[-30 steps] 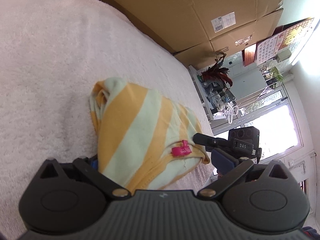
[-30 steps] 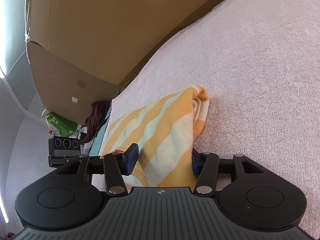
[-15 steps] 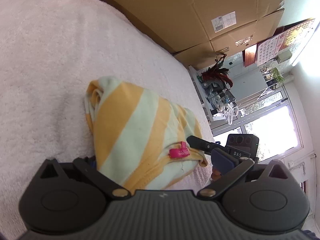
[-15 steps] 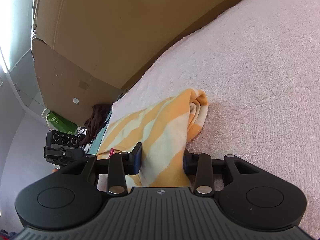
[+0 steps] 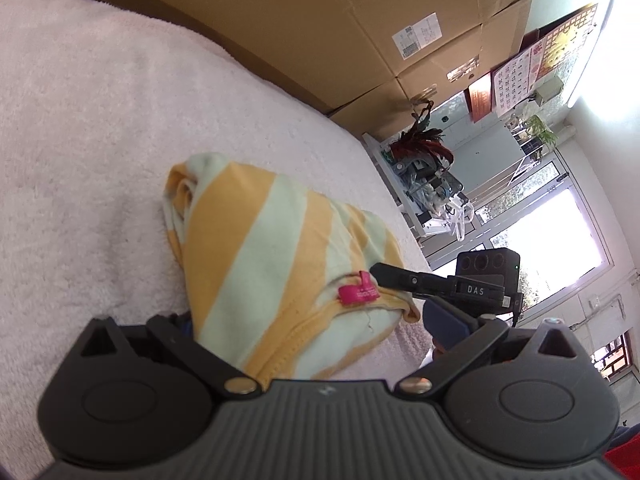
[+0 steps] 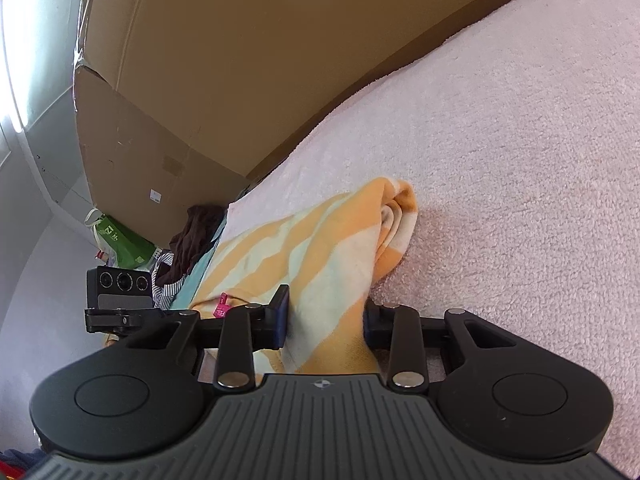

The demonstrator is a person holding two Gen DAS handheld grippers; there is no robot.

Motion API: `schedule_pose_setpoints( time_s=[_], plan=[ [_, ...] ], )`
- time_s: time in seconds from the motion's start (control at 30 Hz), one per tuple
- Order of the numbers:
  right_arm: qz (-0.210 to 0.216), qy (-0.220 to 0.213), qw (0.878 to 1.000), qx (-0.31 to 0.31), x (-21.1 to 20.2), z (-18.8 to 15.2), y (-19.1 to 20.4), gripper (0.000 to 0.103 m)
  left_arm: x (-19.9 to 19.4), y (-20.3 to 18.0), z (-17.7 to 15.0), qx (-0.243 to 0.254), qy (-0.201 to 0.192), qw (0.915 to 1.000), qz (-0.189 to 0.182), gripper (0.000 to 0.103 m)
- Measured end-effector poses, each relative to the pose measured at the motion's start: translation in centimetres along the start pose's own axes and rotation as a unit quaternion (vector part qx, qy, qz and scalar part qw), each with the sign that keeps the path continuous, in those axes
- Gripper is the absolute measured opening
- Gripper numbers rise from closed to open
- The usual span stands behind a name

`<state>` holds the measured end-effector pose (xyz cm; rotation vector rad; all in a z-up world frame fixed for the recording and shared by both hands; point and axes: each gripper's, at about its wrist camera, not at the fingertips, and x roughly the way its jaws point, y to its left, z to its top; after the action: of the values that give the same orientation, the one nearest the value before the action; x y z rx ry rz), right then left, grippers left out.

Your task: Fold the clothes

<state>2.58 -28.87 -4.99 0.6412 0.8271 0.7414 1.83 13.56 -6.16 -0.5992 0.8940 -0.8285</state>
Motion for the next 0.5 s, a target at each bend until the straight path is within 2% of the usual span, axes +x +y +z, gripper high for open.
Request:
schedule_pose_setpoints(
  time_s=[0.17, 0.27, 0.37, 0.4, 0.43, 0.47, 0.5],
  plan=[
    [0.001, 0.0, 1.0, -0.001, 0.0, 0.1, -0.2, 0.033, -0.3, 0.4, 0.3, -0.022, -0.006, 0.9997, -0.005, 0.102],
    [0.001, -0.001, 1.0, -0.002, 0.0, 0.0, -0.1, 0.033, -0.3, 0.4, 0.2, -0.02, -0.008, 0.9997, 0.008, 0.094],
    [0.0, 0.0, 1.0, -0.002, 0.1, 0.0, -0.1, 0.033, -0.8, 0.9, 0.1, -0.028, -0.012, 0.9993, 0.021, 0.075],
    [0.0, 0.0, 1.0, -0.002, 0.0, 0.0, -0.1, 0.033, -1.1, 1.4, 0.2, -0.04, -0.015, 0.9988, 0.025, 0.061],
    [0.0, 0.0, 1.0, -0.002, 0.0, 0.0, -0.1, 0.033, -1.4, 2.0, 0.1, -0.054, -0.018, 0.998, 0.029, 0.042],
    [-0.001, 0.0, 1.0, -0.003, 0.0, 0.0, -0.1, 0.033, -1.7, 2.7, 0.1, -0.065, -0.02, 0.9973, 0.028, 0.038],
    [-0.001, -0.001, 1.0, -0.003, 0.1, -0.1, 0.0, 0.033, -2.0, 3.5, -0.1, -0.076, -0.022, 0.9966, 0.023, 0.039]
  ],
)
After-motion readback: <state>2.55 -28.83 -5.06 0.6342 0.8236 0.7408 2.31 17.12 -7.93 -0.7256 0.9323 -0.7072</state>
